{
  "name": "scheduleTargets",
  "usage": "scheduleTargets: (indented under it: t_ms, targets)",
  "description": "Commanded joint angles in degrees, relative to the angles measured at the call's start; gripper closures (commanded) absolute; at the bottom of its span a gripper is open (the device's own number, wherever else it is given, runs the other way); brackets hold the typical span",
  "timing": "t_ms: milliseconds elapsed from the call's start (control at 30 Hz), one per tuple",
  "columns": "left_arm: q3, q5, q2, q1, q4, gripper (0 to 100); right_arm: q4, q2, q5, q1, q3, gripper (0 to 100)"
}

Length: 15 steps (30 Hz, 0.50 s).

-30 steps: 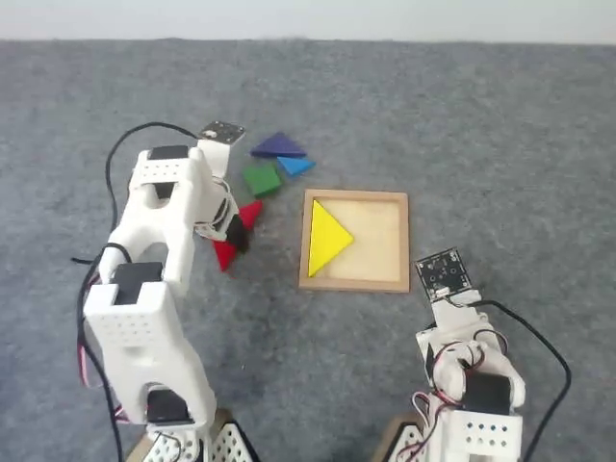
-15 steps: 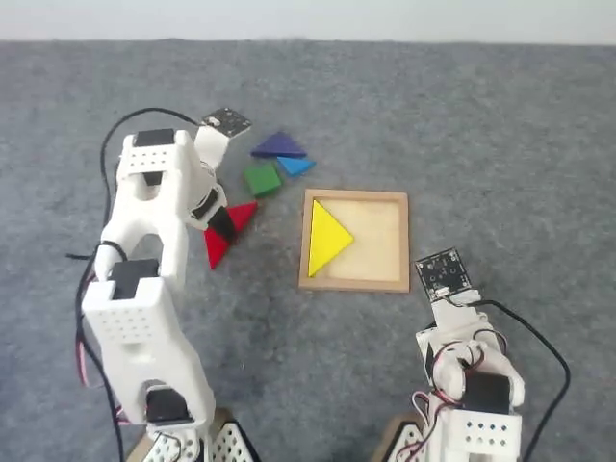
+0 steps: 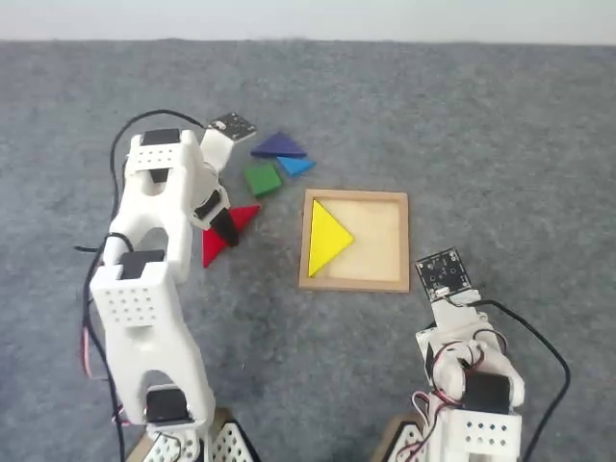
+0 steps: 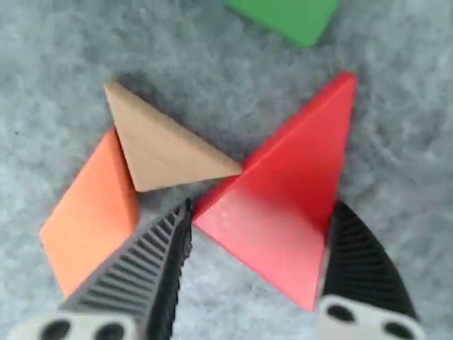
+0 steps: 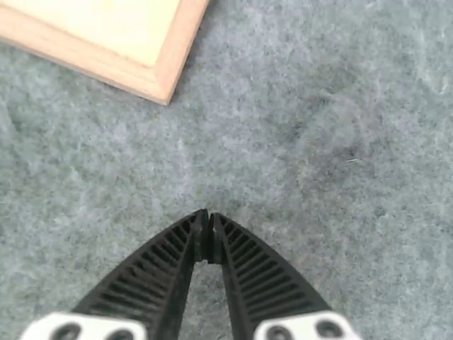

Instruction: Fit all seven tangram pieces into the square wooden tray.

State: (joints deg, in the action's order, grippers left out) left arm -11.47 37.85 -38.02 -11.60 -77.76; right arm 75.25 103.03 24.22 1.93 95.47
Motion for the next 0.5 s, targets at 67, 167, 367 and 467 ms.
scheduleTargets:
  t_ms: [67, 167, 367, 467]
  targets:
    - [-1.54, 2.64, -0.35, 0.79, -3.52, 84, 0.13, 0.84, 0.44, -0.22, 0.97, 99.1]
    - [-1.01, 2.46, 0.09, 1.93, -4.04, 88, 0.13, 0.84, 0.44, -0.22, 0.97, 99.1]
    - [5.32, 2.46, 2.73, 4.84, -2.37, 88, 0.13, 0.84, 0.44, -0.22, 0.97, 99.1]
    - [10.51, 2.37, 6.15, 6.68, -1.49, 88, 0.13, 0.84, 0.44, -0.22, 0.97, 99.1]
